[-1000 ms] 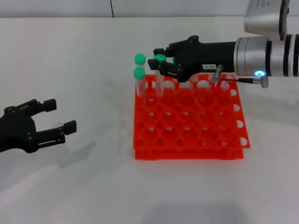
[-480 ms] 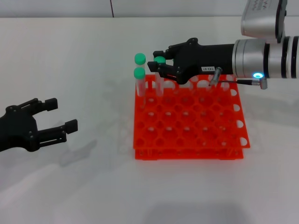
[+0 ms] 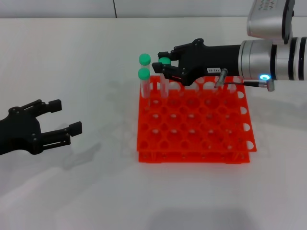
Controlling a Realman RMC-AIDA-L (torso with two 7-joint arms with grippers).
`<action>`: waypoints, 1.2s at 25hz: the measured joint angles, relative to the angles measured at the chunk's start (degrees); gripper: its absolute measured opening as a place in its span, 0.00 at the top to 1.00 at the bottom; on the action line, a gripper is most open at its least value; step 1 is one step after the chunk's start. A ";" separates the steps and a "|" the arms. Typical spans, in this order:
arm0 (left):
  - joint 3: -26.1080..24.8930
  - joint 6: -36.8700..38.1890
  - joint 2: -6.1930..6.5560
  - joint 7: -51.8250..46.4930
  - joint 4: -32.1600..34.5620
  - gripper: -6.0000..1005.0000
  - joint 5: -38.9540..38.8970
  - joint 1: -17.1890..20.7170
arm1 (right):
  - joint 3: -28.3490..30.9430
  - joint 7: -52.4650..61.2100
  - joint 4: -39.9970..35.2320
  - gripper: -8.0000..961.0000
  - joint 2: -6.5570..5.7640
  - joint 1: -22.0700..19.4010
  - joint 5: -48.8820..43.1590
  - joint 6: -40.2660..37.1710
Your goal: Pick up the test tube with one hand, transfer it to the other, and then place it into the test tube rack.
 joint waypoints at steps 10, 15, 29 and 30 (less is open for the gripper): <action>0.00 0.00 0.02 0.01 -0.02 0.12 0.03 -0.10 | 0.03 0.35 0.51 0.66 -0.09 0.13 0.00 -0.12; 0.00 0.00 0.06 0.01 -0.02 0.12 0.13 -0.17 | 0.15 0.43 0.39 0.63 -0.15 0.13 0.00 -0.27; -2.66 2.75 0.07 1.36 -0.03 0.12 0.03 0.03 | 5.76 0.89 -4.84 0.54 -1.56 -4.59 0.06 -12.77; -2.87 3.28 0.06 1.78 -0.17 0.12 0.00 0.00 | 7.37 0.62 -5.05 0.54 -1.77 -5.60 -0.10 -14.73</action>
